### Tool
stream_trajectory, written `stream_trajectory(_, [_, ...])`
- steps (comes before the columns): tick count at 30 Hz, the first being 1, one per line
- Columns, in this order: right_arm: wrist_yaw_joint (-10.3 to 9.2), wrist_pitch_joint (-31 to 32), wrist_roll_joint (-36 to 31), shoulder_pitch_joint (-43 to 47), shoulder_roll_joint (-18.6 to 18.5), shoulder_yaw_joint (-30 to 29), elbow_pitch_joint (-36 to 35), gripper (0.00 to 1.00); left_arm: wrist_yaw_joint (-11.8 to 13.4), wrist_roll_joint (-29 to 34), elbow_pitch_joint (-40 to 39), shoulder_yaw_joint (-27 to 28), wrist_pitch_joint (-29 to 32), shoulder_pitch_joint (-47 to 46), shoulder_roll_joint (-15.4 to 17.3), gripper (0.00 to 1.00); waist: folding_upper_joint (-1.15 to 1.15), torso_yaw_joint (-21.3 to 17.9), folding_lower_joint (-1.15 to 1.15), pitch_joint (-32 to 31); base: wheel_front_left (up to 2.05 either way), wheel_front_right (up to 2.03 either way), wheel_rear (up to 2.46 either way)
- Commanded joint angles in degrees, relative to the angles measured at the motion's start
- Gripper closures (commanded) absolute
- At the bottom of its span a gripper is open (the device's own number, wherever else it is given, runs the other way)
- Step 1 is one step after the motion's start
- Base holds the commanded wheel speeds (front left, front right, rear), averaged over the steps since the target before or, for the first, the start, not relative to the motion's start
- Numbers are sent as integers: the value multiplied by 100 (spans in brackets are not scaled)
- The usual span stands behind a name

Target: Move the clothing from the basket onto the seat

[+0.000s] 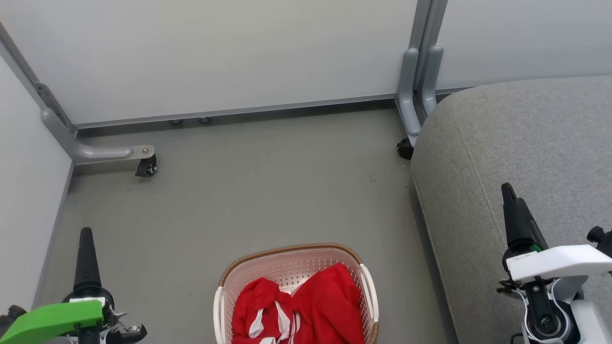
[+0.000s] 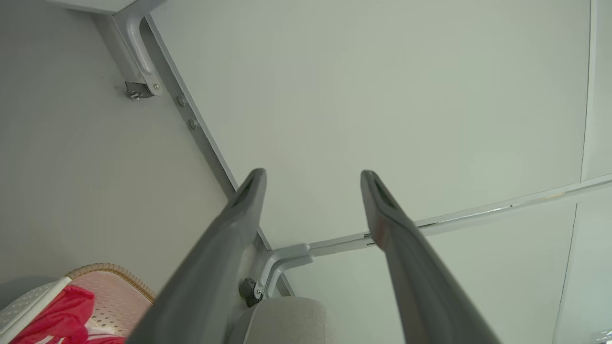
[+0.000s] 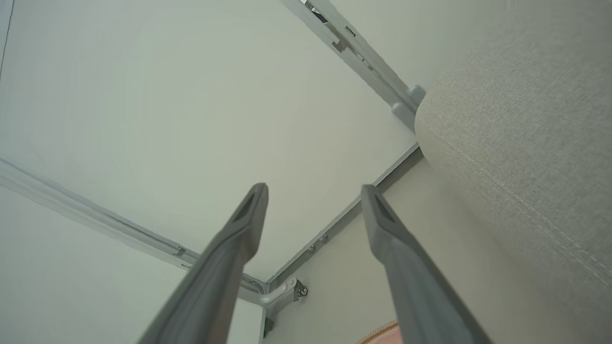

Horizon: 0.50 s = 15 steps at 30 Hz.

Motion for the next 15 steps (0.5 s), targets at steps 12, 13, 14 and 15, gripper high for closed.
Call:
stream_trajectory(12, [2,-289,-1830,10,-251,434,-437,0,540,2415,-1127,-746,-279,190,40,0,0,9,0,-19,0,0,0])
stream_trajectory(13, [2,-312,-1960,36,-234,433,-440,0,595,2633,-1165,-862,-301,213,40,0,0,7,0,-22,0,0,0])
stream_trajectory(14, [2,-326,-2052,57,-214,435,-435,0,627,2852,-1191,-957,-313,225,41,0,0,5,0,-26,0,0,0])
stream_trajectory(15, [2,-347,-2160,79,-195,452,-427,0,651,3159,-1213,-1107,-337,236,41,0,0,3,0,-30,0,0,0])
